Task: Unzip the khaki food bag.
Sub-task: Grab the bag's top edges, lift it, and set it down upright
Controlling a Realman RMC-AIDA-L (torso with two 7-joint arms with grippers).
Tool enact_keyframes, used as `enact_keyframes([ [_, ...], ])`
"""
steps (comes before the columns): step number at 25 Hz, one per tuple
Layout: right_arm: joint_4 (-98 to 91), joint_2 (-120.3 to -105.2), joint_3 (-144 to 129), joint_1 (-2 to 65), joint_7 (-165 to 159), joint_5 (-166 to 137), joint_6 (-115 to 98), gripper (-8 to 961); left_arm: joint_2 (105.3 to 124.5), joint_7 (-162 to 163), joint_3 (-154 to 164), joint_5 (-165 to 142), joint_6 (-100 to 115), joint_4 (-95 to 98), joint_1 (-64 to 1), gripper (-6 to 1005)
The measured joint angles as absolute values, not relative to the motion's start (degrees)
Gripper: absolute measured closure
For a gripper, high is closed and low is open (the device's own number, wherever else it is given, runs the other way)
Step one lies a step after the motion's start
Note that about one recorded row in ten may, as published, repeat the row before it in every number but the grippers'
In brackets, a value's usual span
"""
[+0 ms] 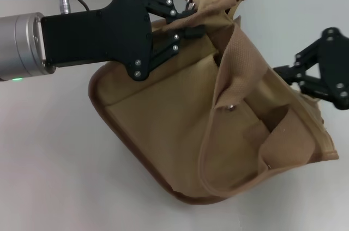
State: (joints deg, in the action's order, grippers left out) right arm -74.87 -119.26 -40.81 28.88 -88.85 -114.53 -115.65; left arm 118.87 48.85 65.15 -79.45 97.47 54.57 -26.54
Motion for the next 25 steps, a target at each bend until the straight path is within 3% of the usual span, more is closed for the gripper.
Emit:
enact_keyframes([
  [16, -70.01, -119.12, -42.72, 32.04, -91.42, -111.65, -113.56, 824, 118.82, 48.27, 65.75, -79.46, 97.69, 54.49, -26.85, 907],
  [21, -69.98, -119.24, -45.55, 32.48, -91.52, -111.64, -110.43, 617, 118.83, 48.25, 65.83, -79.54, 97.47, 54.49, -27.03, 907],
  [25, -69.19, -119.21, -46.81, 32.92, -91.63, -111.64, -109.28, 525, 118.82, 48.25, 65.83, -79.58, 97.47, 54.49, -27.09, 907],
])
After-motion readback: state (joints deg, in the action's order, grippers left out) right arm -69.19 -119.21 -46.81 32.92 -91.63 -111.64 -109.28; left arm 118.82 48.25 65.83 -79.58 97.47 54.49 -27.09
